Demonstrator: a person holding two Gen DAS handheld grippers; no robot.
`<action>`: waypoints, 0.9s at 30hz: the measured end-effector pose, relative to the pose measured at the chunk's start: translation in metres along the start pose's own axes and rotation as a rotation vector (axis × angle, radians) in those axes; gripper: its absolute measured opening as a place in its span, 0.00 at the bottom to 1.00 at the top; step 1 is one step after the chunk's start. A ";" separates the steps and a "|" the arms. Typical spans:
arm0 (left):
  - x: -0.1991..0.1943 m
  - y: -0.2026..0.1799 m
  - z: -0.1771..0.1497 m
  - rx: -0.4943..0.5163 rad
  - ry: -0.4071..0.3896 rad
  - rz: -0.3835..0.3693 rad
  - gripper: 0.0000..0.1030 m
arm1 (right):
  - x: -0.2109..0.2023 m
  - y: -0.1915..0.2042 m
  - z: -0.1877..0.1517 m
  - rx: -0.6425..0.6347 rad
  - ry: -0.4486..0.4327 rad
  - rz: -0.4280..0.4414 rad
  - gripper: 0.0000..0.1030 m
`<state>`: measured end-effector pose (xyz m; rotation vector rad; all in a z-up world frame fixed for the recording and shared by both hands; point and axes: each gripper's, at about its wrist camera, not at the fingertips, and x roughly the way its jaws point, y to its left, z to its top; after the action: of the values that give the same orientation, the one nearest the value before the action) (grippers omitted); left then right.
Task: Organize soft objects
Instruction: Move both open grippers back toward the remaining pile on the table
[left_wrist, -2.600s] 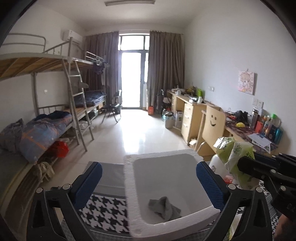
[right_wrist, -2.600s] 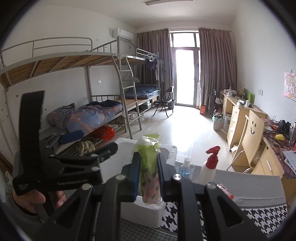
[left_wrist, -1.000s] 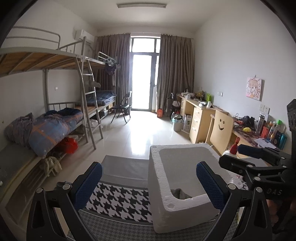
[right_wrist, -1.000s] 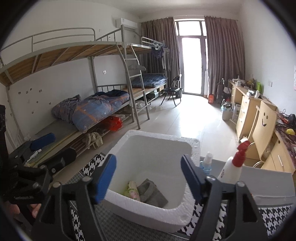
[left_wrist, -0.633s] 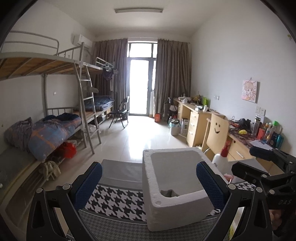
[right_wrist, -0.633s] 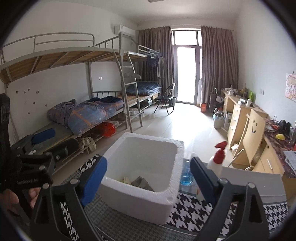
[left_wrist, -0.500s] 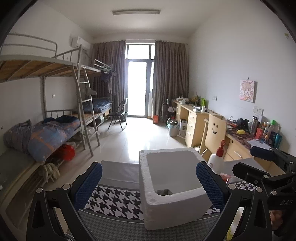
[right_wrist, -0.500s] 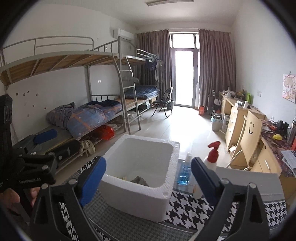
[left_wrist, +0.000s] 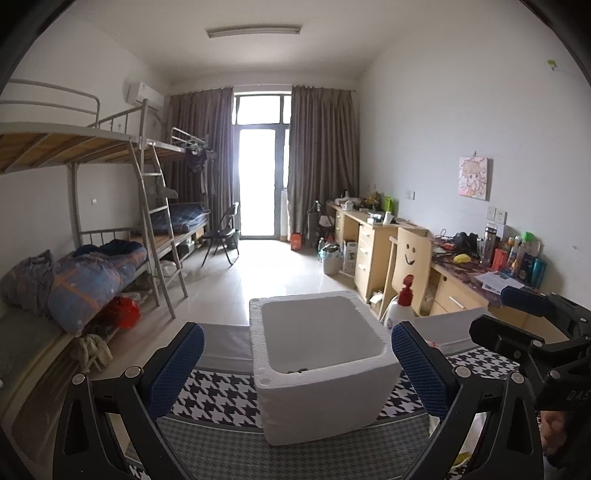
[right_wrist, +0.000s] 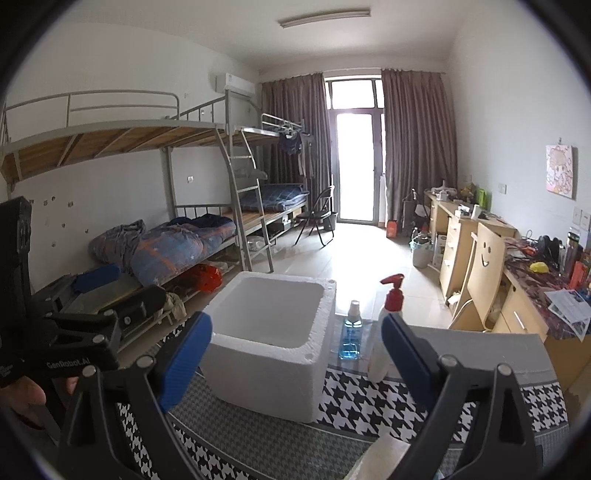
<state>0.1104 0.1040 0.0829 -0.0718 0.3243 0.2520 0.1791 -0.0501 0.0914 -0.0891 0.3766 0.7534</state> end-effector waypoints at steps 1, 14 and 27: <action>-0.002 -0.003 0.000 0.003 -0.002 -0.008 0.99 | -0.003 0.000 -0.001 0.000 -0.003 -0.001 0.93; -0.021 -0.022 -0.005 0.036 -0.034 -0.059 0.99 | -0.039 -0.006 -0.019 0.006 -0.048 -0.052 0.93; -0.029 -0.047 -0.013 0.062 -0.017 -0.146 0.99 | -0.065 -0.010 -0.029 0.015 -0.074 -0.106 0.93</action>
<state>0.0919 0.0501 0.0810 -0.0314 0.3079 0.0980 0.1341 -0.1054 0.0878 -0.0666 0.3045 0.6477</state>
